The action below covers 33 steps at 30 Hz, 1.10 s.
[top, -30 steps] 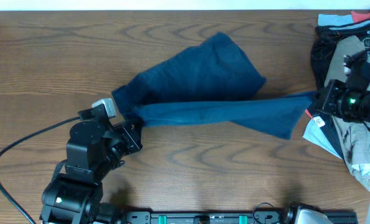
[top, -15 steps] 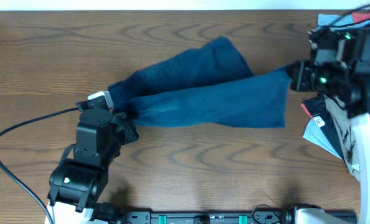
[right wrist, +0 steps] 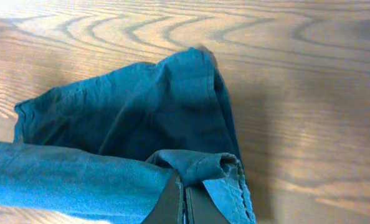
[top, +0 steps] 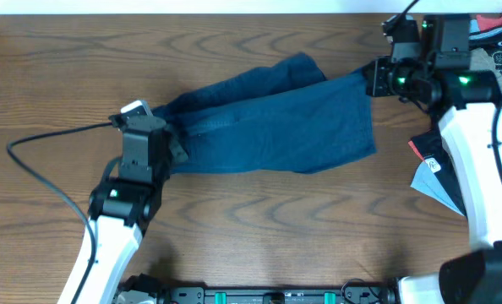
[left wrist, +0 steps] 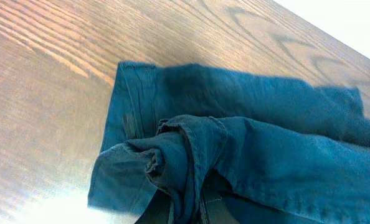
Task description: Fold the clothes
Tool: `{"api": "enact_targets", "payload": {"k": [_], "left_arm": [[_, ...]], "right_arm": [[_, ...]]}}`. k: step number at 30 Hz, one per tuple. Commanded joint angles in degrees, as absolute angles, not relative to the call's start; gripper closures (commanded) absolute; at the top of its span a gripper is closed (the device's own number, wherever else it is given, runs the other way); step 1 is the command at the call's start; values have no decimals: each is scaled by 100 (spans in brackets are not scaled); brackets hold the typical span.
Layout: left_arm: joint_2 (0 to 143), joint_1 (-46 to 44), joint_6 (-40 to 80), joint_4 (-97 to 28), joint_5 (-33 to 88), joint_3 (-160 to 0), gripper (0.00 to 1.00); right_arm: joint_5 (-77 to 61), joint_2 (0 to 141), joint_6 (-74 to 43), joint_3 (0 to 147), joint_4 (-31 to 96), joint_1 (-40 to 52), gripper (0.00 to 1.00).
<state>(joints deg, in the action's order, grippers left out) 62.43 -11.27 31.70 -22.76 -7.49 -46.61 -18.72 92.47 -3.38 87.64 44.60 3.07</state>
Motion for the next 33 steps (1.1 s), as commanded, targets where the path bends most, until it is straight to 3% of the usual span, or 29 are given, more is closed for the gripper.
{"api": "enact_targets", "payload": {"k": [1, 9, 21, 22, 23, 25, 26, 29, 33], "left_arm": [[6613, -749, 3146, -2073, -1142, -4792, 94], [7485, -132, 2808, -1205, -945, -4792, 94], [8379, -86, 2808, -285, -950, -4792, 94], [8447, -86, 2808, -222, -950, -4792, 87], [8503, -86, 2808, -202, -950, -4792, 64], [8589, -86, 2808, -279, -950, -4792, 27], [8611, -75, 2808, -386, -947, -4792, 16], [8615, 3, 2808, -808, -947, -4792, 2], [8615, 183, 2814, -1247, -945, -4792, 1]], "right_arm": [[-1588, 9500, -266, 8903, 4265, 373, 99], [-1588, 10068, -272, 8903, 3544, 486, 99], [-1573, 11102, -329, 8903, 2359, 913, 98], [-1533, 11205, -395, 8903, 2152, 947, 86], [-1476, 11312, -489, 8903, 1940, 980, 65], [-1479, 11463, -703, 8903, 1636, 998, 10], [-1476, 11491, -840, 8903, 1584, 998, 1], [-1461, 11531, -1096, 8903, 1691, 961, 1], [-1457, 11531, -1059, 8903, 2305, 939, 1]]}}
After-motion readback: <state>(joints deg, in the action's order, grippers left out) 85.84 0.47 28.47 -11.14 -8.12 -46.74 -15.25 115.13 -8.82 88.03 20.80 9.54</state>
